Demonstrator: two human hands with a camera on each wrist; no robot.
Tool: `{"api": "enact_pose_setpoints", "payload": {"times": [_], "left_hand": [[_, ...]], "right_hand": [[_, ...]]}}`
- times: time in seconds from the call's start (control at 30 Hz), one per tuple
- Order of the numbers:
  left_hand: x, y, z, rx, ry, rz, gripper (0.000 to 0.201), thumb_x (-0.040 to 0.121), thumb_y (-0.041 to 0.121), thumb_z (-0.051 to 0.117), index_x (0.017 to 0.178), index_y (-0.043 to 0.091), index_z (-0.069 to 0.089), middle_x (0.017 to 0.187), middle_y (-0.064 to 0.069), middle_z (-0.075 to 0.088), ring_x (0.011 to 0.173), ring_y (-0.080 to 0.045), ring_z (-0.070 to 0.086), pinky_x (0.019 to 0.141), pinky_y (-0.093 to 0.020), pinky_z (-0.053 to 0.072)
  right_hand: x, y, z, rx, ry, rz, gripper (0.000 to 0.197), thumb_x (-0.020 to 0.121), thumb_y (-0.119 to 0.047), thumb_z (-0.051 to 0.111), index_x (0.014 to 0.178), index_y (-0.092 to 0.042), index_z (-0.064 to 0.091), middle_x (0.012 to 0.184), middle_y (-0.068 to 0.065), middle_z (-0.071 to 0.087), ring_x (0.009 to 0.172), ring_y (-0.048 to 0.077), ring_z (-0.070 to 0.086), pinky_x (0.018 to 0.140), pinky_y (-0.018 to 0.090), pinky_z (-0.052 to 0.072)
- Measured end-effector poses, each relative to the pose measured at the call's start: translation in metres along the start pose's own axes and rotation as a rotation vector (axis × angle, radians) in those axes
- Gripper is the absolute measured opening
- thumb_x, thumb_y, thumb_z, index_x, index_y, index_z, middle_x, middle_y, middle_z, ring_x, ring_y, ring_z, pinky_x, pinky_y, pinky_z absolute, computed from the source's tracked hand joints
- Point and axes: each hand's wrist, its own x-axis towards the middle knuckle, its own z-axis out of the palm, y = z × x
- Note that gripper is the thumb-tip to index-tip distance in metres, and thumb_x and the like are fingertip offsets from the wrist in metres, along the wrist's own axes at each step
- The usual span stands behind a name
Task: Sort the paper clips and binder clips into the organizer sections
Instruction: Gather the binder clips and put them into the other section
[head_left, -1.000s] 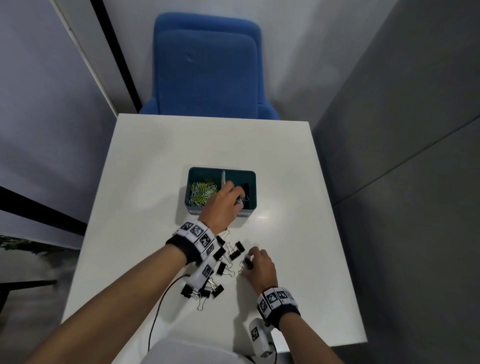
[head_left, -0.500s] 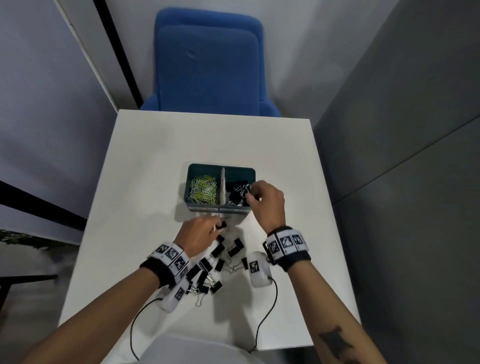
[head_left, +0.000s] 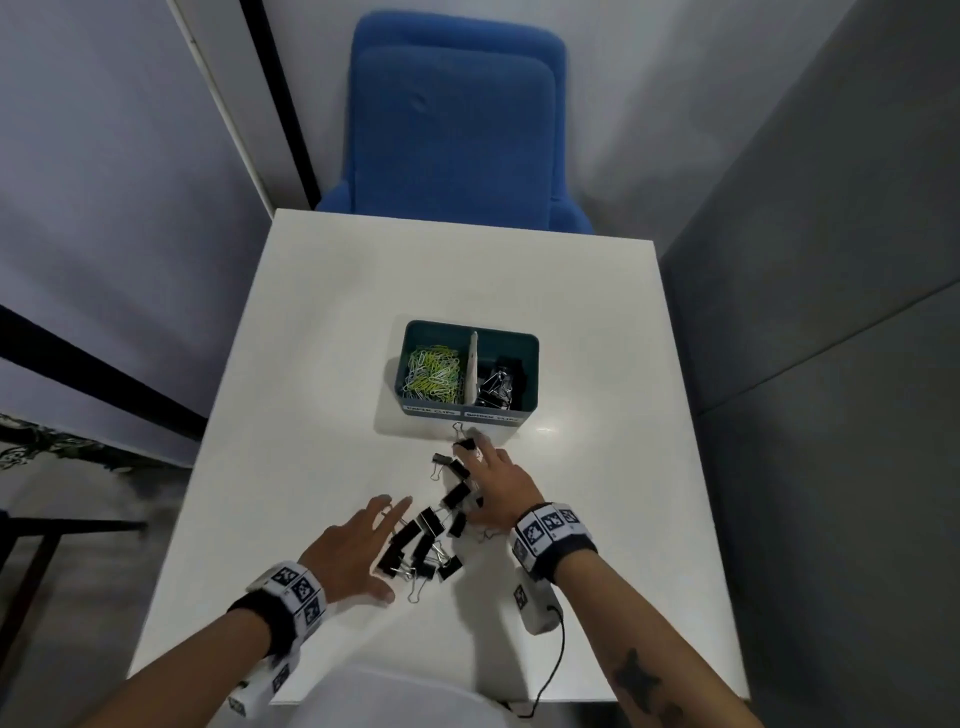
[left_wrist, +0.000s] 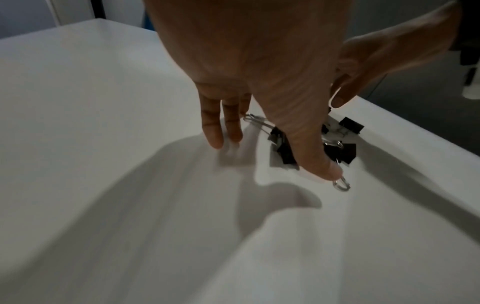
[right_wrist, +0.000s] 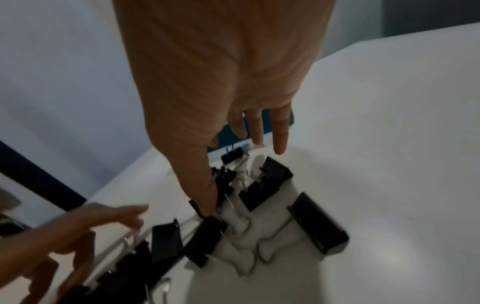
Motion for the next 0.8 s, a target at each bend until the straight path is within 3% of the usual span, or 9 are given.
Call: {"api": "enact_pose_setpoints", "payload": {"times": [0.1, 0.17, 0.27, 0.33, 0.4, 0.5, 0.57, 0.67, 0.8], "left_hand": [[0.008, 0.011, 0.003, 0.091, 0.037, 0.003, 0.123, 0.068, 0.051, 0.074, 0.146, 0.041, -0.020, 0.160, 0.000, -0.005, 0.132, -0.024, 0.038, 0.086, -0.037, 0.050], [0.017, 0.016, 0.003, 0.173, 0.066, 0.024, 0.116, 0.072, 0.051, 0.072, 0.147, 0.041, -0.016, 0.160, -0.002, 0.002, 0.129, -0.024, 0.039, 0.078, -0.037, 0.052], [0.025, 0.023, 0.000, 0.258, 0.117, 0.066, 0.099, 0.077, 0.051, 0.070, 0.145, 0.040, -0.001, 0.152, -0.008, 0.026, 0.114, -0.027, 0.052, 0.063, -0.037, 0.054], [0.027, 0.030, -0.005, 0.217, 0.129, 0.065, 0.077, 0.084, 0.040, 0.065, 0.140, 0.035, 0.011, 0.145, -0.007, 0.032, 0.110, -0.028, 0.053, 0.064, -0.037, 0.053], [0.029, 0.036, -0.010, 0.152, 0.160, 0.058, 0.057, 0.085, 0.034, 0.064, 0.131, 0.028, 0.029, 0.133, -0.005, 0.036, 0.100, -0.027, 0.055, 0.066, -0.040, 0.054], [0.033, 0.040, -0.017, 0.030, 0.166, -0.017, 0.049, 0.077, 0.034, 0.073, 0.113, 0.023, 0.042, 0.112, -0.002, 0.039, 0.075, -0.025, 0.054, 0.062, -0.039, 0.052], [0.036, 0.040, -0.022, -0.019, 0.156, -0.052, 0.047, 0.074, 0.032, 0.075, 0.107, 0.020, 0.043, 0.106, -0.002, 0.040, 0.069, -0.027, 0.053, 0.060, -0.036, 0.048], [0.040, 0.036, -0.026, -0.070, 0.162, -0.038, 0.038, 0.075, 0.025, 0.072, 0.100, 0.019, 0.044, 0.100, -0.001, 0.048, 0.074, -0.029, 0.054, 0.063, -0.035, 0.042], [0.041, 0.036, -0.037, -0.120, 0.198, -0.029, 0.021, 0.083, 0.017, 0.067, 0.100, 0.016, 0.055, 0.098, 0.001, 0.056, 0.085, -0.022, 0.055, 0.071, -0.032, 0.040]], "right_hand": [[0.019, -0.003, 0.009, -0.091, -0.059, 0.013, 0.103, 0.075, -0.021, 0.076, 0.152, -0.031, 0.008, 0.162, 0.006, -0.003, 0.144, 0.034, 0.015, 0.103, 0.050, 0.044], [0.023, -0.005, 0.012, -0.153, -0.065, -0.005, 0.098, 0.077, -0.023, 0.076, 0.151, -0.030, 0.013, 0.162, 0.005, -0.001, 0.145, 0.034, 0.011, 0.104, 0.052, 0.042], [0.018, -0.003, 0.020, -0.122, 0.006, -0.057, 0.076, 0.076, -0.022, 0.075, 0.141, -0.027, 0.036, 0.152, 0.008, 0.025, 0.127, 0.035, 0.033, 0.093, 0.049, 0.048], [0.011, -0.001, 0.026, -0.061, 0.040, -0.050, 0.064, 0.072, -0.026, 0.077, 0.129, -0.024, 0.047, 0.132, 0.009, 0.039, 0.114, 0.031, 0.040, 0.086, 0.044, 0.050], [0.004, 0.002, 0.031, -0.003, 0.054, -0.007, 0.059, 0.069, -0.028, 0.078, 0.120, -0.020, 0.050, 0.123, 0.010, 0.041, 0.109, 0.029, 0.042, 0.084, 0.040, 0.049], [-0.004, 0.004, 0.035, 0.058, 0.077, 0.072, 0.048, 0.072, -0.030, 0.075, 0.113, -0.020, 0.052, 0.117, 0.009, 0.041, 0.104, 0.027, 0.044, 0.085, 0.039, 0.050], [-0.008, 0.007, 0.036, 0.101, 0.096, 0.120, 0.044, 0.073, -0.029, 0.074, 0.109, -0.021, 0.051, 0.115, 0.008, 0.041, 0.101, 0.025, 0.045, 0.080, 0.039, 0.051], [-0.011, 0.013, 0.037, 0.205, 0.127, 0.180, 0.039, 0.074, -0.028, 0.074, 0.105, -0.021, 0.052, 0.110, 0.006, 0.040, 0.096, 0.025, 0.046, 0.071, 0.034, 0.048], [-0.018, 0.022, 0.038, 0.353, 0.186, 0.205, 0.021, 0.084, -0.019, 0.067, 0.102, -0.019, 0.056, 0.104, 0.004, 0.044, 0.084, 0.027, 0.055, 0.069, 0.032, 0.047]]}}
